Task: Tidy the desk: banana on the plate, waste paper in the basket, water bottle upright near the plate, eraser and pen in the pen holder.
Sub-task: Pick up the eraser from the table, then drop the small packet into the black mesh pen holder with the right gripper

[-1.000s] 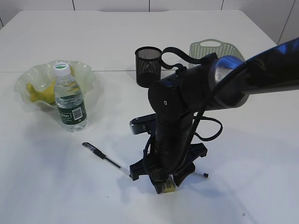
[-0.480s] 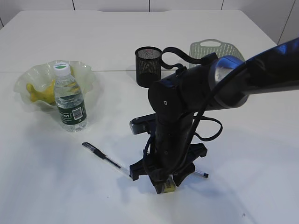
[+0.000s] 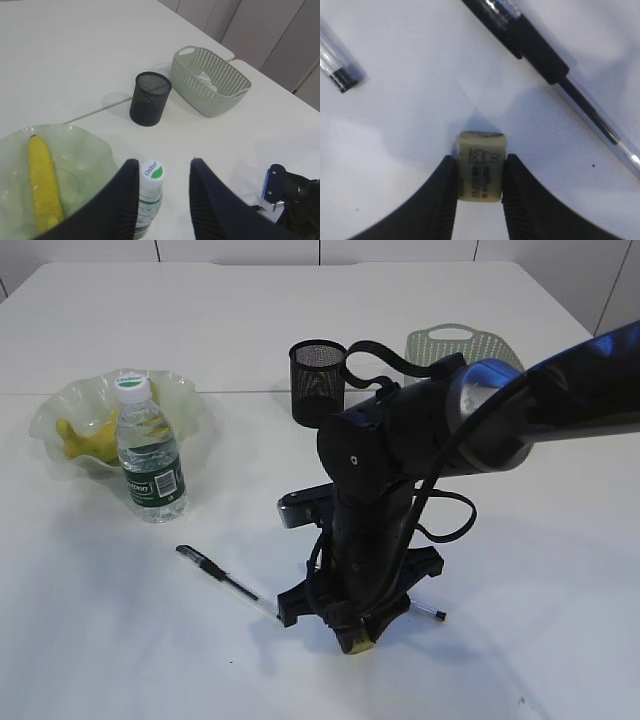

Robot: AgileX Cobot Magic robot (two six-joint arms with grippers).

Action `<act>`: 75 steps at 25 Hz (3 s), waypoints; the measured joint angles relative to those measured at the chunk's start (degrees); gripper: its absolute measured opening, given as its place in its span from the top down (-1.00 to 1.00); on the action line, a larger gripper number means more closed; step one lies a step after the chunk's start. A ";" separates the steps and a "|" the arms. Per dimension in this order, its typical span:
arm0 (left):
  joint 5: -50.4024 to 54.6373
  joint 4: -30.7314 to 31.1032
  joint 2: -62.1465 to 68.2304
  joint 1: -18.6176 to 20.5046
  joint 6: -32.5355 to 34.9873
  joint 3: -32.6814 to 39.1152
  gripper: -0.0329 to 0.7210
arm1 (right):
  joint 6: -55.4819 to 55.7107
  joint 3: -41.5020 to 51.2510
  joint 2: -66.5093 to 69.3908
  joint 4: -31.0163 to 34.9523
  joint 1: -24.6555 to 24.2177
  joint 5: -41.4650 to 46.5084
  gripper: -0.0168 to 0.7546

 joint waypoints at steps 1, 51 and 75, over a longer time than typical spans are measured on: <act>0.00 0.00 0.00 0.00 0.00 0.00 0.29 | 0.00 0.00 0.00 0.00 0.00 0.00 0.39; 0.00 0.01 0.00 0.00 0.00 0.00 0.30 | -0.02 -24.15 0.83 -17.98 -3.26 -9.45 0.50; 0.00 2.09 0.00 0.00 -0.20 0.00 0.30 | -0.02 -28.11 2.01 -20.72 -17.93 -34.01 0.50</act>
